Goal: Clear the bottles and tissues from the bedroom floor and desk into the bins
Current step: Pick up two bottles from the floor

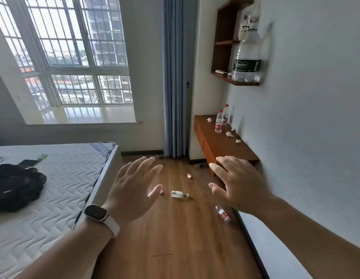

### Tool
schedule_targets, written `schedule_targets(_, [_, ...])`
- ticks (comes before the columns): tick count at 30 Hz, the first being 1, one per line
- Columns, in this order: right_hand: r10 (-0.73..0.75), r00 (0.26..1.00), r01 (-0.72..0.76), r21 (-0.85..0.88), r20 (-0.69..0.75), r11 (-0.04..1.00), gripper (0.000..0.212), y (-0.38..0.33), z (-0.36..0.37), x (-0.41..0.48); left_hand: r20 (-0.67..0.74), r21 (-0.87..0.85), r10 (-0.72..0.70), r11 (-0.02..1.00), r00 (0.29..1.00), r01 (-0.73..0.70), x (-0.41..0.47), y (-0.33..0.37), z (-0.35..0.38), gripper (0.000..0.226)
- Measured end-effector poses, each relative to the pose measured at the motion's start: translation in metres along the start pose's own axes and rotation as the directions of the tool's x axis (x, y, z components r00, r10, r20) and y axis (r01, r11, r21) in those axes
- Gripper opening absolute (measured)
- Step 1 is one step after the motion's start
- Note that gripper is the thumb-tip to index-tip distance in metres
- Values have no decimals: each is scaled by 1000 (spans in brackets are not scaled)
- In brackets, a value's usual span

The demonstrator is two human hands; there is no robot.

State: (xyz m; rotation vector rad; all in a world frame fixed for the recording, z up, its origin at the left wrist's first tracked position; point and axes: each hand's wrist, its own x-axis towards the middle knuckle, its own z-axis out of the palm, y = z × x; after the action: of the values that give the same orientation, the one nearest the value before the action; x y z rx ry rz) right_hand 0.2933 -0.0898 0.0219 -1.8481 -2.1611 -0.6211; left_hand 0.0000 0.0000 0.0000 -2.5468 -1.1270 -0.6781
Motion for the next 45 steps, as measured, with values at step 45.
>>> schedule_targets(45, [75,959,-118,145,275,982,54,224,340,328,300,-59,49,998,953,-32,370,-148,342,48])
